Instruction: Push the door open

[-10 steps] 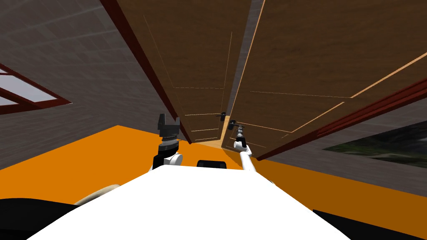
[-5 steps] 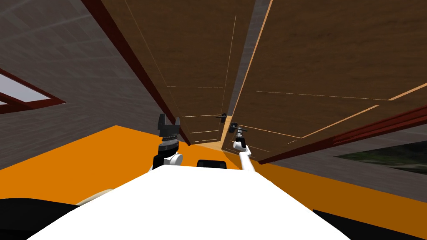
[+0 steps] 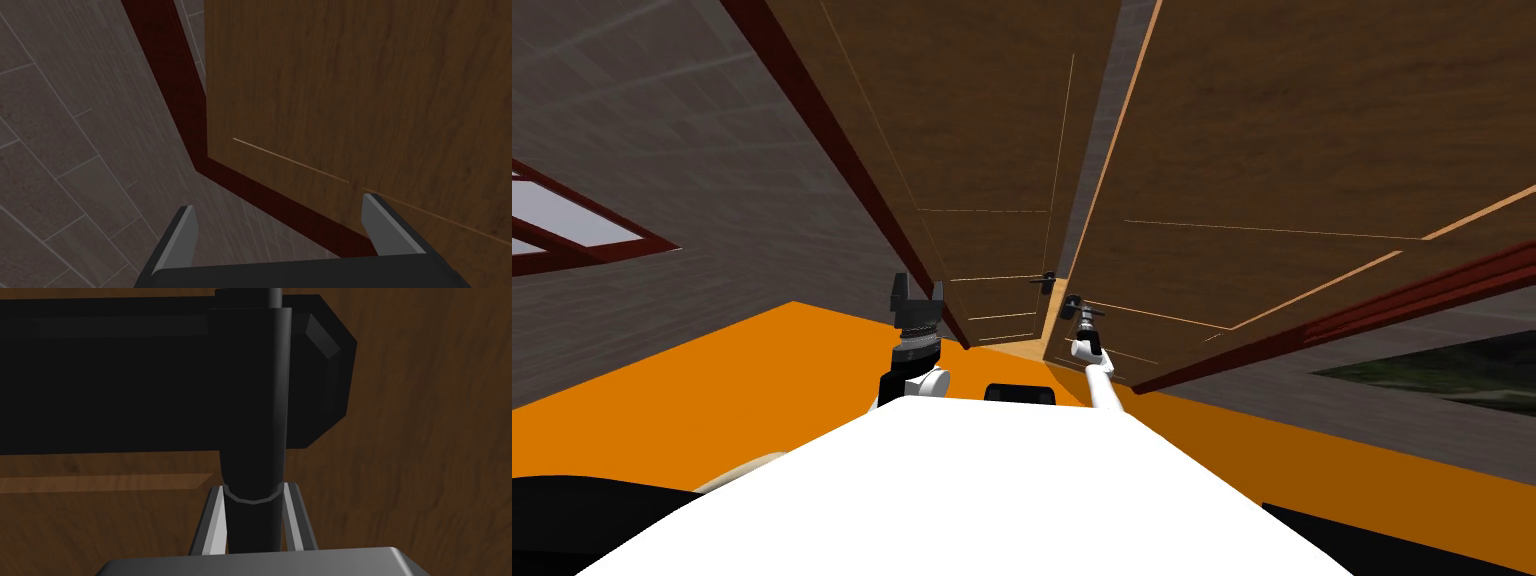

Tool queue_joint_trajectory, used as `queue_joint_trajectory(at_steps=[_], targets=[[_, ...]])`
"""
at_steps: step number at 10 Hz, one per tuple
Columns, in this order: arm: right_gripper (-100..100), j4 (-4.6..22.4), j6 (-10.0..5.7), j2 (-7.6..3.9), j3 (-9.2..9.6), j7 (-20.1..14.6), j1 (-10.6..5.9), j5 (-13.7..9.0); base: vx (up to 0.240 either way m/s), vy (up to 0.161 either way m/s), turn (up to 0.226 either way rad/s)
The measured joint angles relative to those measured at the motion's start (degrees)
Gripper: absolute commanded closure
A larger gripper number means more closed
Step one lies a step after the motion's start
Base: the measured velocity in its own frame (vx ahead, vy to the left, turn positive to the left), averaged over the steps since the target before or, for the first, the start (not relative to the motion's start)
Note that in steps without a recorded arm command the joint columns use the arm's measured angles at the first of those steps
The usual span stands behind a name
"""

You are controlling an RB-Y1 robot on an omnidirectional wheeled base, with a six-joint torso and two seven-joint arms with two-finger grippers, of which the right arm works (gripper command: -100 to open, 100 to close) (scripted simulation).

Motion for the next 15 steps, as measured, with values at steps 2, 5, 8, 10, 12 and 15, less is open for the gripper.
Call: queue_joint_trajectory(at_steps=[2, 5, 8, 10, 12, 15], targets=[[100, -0.06, 0.28, -0.09, -1.79, 0.87, 0.08, -0.29, 0.014, -0.058, 0.105], [100, 0.61, -0.07, -0.36, -4.03, 2.04, -0.80, -0.56, 0.028, -0.043, 0.048], [100, 0.06, -0.02, -0.63, -6.46, 3.23, -0.88, -0.88, 0.015, -0.054, 0.050], [100, 0.79, -1.10, -1.30, -7.63, 3.44, -0.94, -1.15, 0.015, -0.038, 0.033], [100, 1.32, -1.21, -1.45, -9.28, 4.29, -1.39, -1.35, 0.017, -0.051, 0.055], [100, 2.28, -2.12, -2.19, -10.53, 4.48, -1.67, -1.66, 0.010, -0.016, 0.011]])
